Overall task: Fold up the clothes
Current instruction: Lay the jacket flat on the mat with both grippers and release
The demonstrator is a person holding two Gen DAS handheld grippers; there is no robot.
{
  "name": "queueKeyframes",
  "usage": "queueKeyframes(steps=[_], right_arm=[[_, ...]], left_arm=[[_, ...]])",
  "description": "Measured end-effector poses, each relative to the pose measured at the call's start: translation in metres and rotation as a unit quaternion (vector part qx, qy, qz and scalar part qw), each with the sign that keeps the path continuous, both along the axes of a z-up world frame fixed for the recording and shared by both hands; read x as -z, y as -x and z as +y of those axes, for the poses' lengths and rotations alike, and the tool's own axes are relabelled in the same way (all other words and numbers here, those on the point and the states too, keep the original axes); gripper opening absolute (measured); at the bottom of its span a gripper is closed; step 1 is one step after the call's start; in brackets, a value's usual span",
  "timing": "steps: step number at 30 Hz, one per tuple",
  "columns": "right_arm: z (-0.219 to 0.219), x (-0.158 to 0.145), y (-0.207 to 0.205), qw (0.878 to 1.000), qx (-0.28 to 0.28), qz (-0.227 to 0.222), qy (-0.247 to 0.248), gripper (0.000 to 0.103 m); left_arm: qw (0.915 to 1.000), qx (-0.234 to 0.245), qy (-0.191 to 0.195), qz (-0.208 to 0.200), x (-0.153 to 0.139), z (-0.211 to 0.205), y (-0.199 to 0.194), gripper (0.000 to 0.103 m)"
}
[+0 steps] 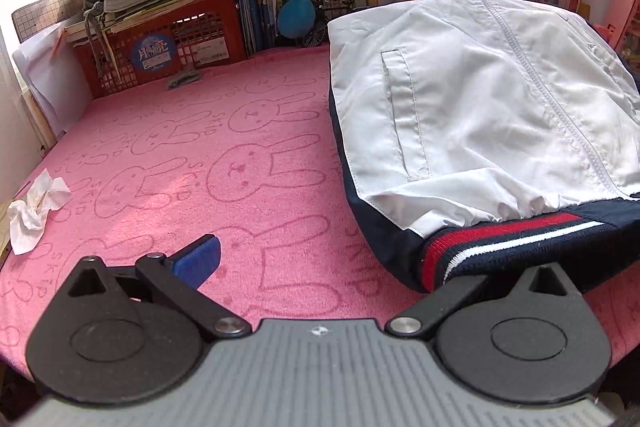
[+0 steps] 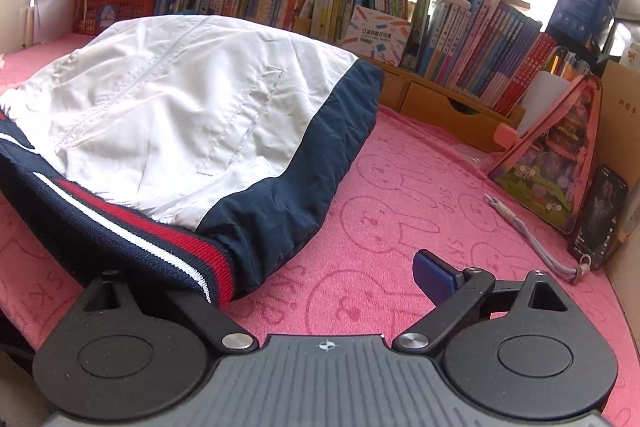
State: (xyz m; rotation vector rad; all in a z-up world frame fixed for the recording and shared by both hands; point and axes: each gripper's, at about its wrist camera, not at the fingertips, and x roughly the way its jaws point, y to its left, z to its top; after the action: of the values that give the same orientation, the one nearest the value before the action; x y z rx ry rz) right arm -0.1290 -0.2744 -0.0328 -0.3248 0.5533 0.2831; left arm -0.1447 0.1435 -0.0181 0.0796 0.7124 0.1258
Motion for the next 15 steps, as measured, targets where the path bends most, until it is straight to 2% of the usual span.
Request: queueKeyframes(steps=[3, 8, 10, 13, 15], right_arm=[[-0.003, 0.002, 0.014, 1.000, -0.004, -0.004, -0.001, 0.096], [-0.001, 0.020, 0.023, 1.000, 0.000, 0.016, 0.019, 0.096], [-0.003, 0.022, 0.024, 1.000, 0.005, 0.023, 0.008, 0.096], [-0.007, 0.018, 0.025, 0.999, 0.002, 0.037, -0.020, 0.096], [-0.011, 0.017, 0.027, 0.999, -0.004, 0.039, -0.028, 0.096]], left_arm=[[0.9999, 0.002, 0.010, 0.004, 0.001, 0.002, 0.010, 0.103], [0.9996, 0.003, 0.020, 0.021, 0.010, -0.001, 0.017, 0.103], [0.9989, 0.017, 0.034, 0.025, 0.009, 0.000, 0.020, 0.103], [0.9948, 0.059, 0.076, 0.034, 0.005, 0.003, 0.028, 0.103], [0.9941, 0.070, 0.075, 0.035, 0.004, 0.004, 0.034, 0.103]])
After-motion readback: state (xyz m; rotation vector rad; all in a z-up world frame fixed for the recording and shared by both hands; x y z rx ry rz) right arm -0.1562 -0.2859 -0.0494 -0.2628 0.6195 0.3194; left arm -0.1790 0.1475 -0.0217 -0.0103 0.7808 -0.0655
